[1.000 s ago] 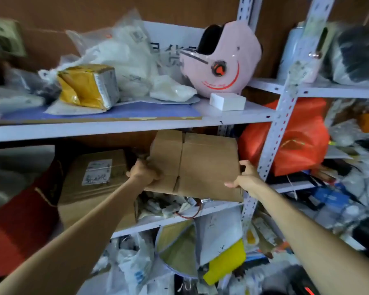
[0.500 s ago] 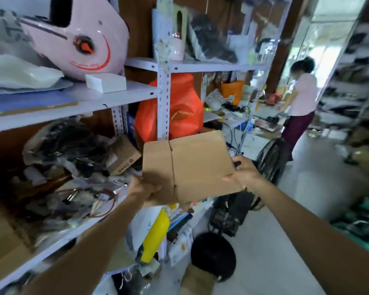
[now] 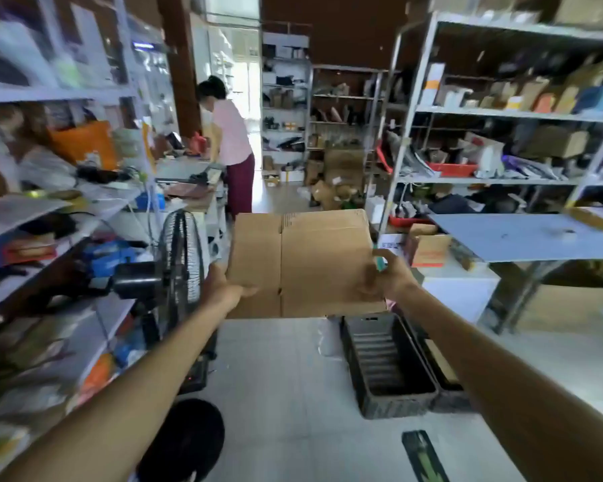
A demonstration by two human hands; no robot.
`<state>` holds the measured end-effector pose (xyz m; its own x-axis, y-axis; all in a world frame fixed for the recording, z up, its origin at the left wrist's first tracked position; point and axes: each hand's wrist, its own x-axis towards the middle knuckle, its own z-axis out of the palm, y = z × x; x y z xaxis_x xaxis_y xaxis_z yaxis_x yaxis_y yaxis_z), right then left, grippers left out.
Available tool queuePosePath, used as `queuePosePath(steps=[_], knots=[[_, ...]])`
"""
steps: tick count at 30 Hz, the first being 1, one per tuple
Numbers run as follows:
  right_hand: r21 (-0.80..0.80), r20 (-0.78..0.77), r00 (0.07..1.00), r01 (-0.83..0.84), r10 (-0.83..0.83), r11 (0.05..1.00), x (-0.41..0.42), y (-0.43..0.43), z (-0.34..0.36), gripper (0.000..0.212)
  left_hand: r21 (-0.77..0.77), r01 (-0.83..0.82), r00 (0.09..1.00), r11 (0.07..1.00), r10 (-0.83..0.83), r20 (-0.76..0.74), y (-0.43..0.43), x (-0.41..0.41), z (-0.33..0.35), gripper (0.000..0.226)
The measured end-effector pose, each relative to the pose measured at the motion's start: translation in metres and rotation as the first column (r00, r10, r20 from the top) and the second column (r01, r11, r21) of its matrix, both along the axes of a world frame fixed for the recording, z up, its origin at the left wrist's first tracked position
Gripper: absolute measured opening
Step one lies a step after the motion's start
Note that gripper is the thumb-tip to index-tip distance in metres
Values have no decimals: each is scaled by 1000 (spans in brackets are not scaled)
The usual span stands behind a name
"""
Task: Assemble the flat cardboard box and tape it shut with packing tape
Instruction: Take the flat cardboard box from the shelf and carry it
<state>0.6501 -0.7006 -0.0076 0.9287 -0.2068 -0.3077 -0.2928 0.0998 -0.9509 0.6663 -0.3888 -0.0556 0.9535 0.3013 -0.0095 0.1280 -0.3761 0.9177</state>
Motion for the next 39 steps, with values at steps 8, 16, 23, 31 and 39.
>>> queuePosePath(steps=[8, 16, 23, 31, 39], knots=[[-640, 105, 964, 253, -243, 726, -54, -193, -25, 63, 19, 382, 924, 924, -382, 16, -235, 66, -3, 57], [-570, 55, 865, 437, -498, 696, -69, -334, -33, 67, -8, 664, 747, 747, -664, -6, -435, 140, -26, 64], [-601, 55, 719, 578, -692, 552, -60, -416, -28, 74, 26, 807, 591, 590, -805, -48, -574, 189, -22, 77], [-607, 37, 628, 632, -777, 482, -30, -534, -47, 81, 26, 877, 479, 479, -870, -115, -715, 225, -29, 68], [-598, 48, 638, 635, -769, 489, 27, -707, -50, 84, 33, 871, 491, 491, -864, -108, -881, 280, -27, 76]])
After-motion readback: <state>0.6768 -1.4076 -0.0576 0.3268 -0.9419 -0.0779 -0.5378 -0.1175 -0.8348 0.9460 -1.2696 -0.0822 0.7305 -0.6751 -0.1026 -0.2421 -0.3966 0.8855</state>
